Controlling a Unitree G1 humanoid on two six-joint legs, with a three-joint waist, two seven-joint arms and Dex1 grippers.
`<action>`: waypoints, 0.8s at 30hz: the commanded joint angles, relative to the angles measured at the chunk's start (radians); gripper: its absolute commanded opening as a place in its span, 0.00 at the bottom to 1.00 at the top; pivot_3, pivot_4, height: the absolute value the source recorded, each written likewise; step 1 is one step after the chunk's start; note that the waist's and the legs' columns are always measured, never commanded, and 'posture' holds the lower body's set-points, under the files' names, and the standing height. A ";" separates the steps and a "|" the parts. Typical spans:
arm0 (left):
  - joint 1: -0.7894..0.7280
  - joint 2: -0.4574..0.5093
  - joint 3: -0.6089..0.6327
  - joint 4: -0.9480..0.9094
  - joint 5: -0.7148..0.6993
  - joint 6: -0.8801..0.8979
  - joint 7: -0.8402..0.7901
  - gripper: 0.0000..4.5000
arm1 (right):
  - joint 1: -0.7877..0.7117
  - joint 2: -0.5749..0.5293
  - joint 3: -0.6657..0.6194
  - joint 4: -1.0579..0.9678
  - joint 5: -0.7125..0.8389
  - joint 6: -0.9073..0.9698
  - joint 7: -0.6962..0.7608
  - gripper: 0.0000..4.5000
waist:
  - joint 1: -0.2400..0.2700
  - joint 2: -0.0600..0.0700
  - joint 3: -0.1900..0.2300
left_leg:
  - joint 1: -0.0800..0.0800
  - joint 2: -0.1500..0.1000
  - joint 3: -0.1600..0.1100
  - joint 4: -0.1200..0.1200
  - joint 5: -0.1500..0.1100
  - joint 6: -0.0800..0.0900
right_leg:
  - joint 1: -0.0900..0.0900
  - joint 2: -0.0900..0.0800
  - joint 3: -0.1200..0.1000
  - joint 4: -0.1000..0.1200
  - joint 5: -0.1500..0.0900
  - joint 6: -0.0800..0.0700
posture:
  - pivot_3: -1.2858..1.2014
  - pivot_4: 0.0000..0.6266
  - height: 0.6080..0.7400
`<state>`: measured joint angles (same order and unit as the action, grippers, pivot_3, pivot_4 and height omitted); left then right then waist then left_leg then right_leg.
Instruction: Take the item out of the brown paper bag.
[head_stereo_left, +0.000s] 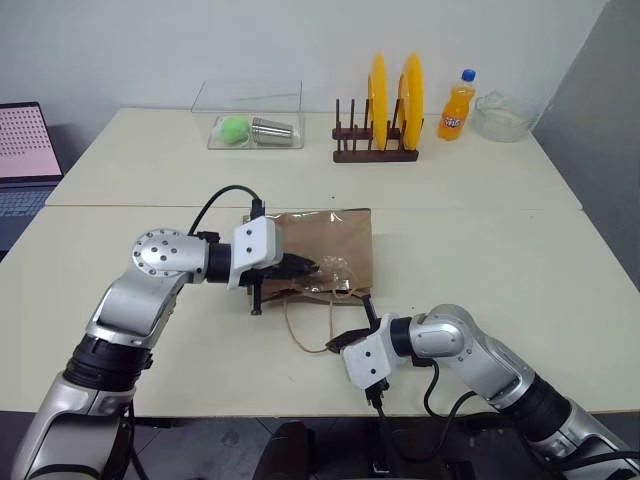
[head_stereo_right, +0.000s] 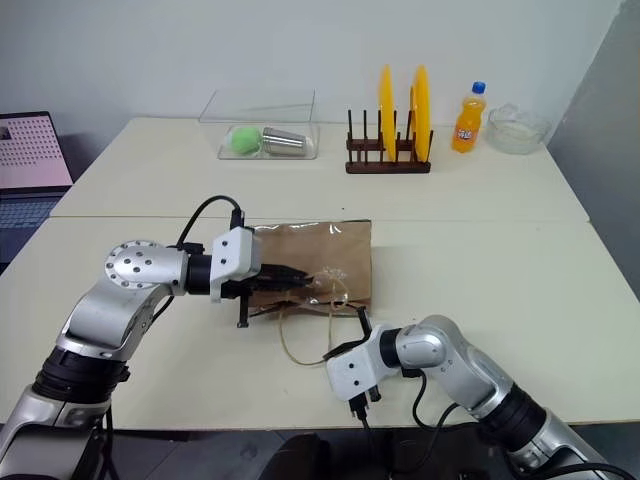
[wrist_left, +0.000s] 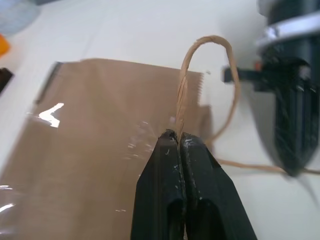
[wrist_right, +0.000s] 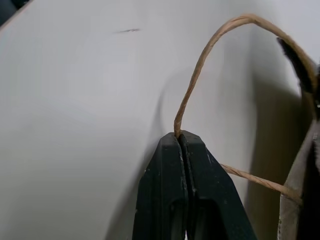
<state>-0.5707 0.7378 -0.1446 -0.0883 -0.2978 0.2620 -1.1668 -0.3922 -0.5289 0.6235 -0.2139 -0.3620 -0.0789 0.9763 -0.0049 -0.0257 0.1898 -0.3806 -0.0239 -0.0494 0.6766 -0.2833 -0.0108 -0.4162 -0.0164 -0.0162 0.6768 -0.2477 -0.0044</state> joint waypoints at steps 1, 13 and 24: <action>-0.086 -0.018 0.055 0.021 -0.032 0.047 0.032 0.00 | 0.009 -0.002 0.022 -0.024 0.006 -0.005 0.038 0.00 | 0.000 0.000 0.000 | 0.000 0.000 0.000 0.000 0.000 0.000 | 0.000 0.000 0.000 0.000 0.000 0.000 | 0.52 0.24 1.00; -0.296 -0.073 0.084 0.123 -0.040 0.148 0.088 0.00 | 0.014 -0.013 0.022 -0.015 -0.009 -0.020 0.055 0.00 | 0.000 0.000 0.000 | 0.000 0.000 0.000 0.000 0.000 0.000 | 0.000 0.000 0.000 0.001 0.000 0.000 | 0.52 0.24 1.00; -0.350 -0.057 0.096 0.202 -0.036 0.079 0.043 0.00 | 0.019 -0.013 -0.010 -0.015 -0.008 -0.008 0.032 0.00 | 0.000 0.000 0.000 | 0.000 0.000 0.000 0.000 0.001 -0.001 | 0.000 0.000 0.000 0.001 0.000 0.000 | 0.52 0.24 1.00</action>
<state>-0.9103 0.6676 -0.0741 0.1309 -0.3279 0.3631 -1.1085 -0.3889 -0.5350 0.6185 -0.2208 -0.3715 -0.0956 1.0005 -0.0051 -0.0259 0.1897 -0.3804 -0.0242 -0.0497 0.6770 -0.2827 -0.0120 -0.4163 -0.0167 -0.0161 0.6780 -0.2476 -0.0045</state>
